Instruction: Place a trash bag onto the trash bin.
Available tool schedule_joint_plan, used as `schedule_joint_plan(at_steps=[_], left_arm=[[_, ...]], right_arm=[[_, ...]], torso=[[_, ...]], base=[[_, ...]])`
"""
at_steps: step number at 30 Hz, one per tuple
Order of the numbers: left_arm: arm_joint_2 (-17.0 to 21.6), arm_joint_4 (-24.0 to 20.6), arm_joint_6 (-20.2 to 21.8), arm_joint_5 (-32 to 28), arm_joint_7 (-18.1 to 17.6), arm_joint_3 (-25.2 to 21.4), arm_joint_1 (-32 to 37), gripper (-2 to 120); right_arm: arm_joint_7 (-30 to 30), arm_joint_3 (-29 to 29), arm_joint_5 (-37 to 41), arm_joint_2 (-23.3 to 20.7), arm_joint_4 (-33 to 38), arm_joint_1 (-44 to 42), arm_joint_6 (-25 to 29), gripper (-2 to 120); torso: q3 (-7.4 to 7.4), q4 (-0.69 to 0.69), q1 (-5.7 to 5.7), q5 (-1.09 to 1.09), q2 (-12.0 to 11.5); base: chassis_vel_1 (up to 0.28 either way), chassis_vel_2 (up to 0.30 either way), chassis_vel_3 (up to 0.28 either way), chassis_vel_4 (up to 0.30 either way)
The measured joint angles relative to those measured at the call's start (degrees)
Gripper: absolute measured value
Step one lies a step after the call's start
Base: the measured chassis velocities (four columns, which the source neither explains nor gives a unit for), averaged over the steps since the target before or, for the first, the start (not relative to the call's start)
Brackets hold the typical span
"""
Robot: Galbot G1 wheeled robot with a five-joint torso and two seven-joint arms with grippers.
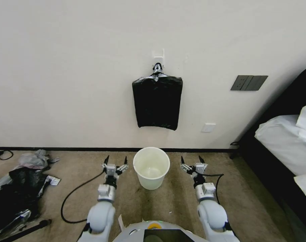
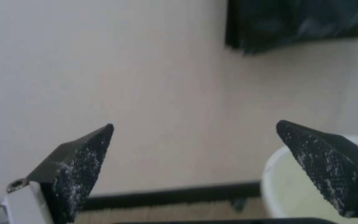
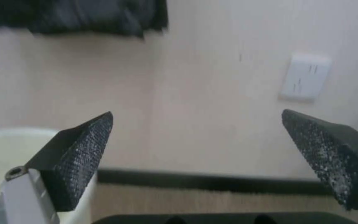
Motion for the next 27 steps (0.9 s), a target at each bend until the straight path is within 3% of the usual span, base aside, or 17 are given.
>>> schedule_joint_plan(at_steps=[4,9,20,25,27], left_arm=[[1.3,-2.4,-6.1,1.6,-4.0,3.1,3.5,100],[1.5,-2.7,-7.9,1.6,-4.5,2.6,4.0,100],[1.6,-2.7,-8.0,1.2,-4.4,2.2,3.8,100],[1.8,-2.6,-8.1,1.0,-4.3,2.0,4.0,100],[1.9,-2.7,-8.1,1.0,-4.3,1.6,4.2,100]], right_arm=[[2.2,-2.5,-2.9,1.2,4.0,-4.3,6.7,100],[4.1,-5.5,-3.7,1.8,7.4,-8.1,13.1,100],[3.9,-7.0,0.3,0.0,7.2,-7.8,12.0,100],[2.7,-8.6,8.2,-3.3,7.9,-5.2,7.8,100],[1.9,-9.3,15.5,-5.9,9.4,-2.2,3.5,100]], torso=[[0.0,0.01,0.0,0.0,0.0],[-0.01,0.0,0.0,-0.02,0.0],[0.0,0.0,0.0,0.0,0.0],[0.0,0.0,0.0,0.0,0.0],[0.0,0.0,0.0,0.0,0.0]], base=[[0.0,0.0,0.0,0.0],[0.0,0.0,0.0,0.0],[0.0,0.0,0.0,0.0],[0.0,0.0,0.0,0.0],[0.0,0.0,0.0,0.0]])
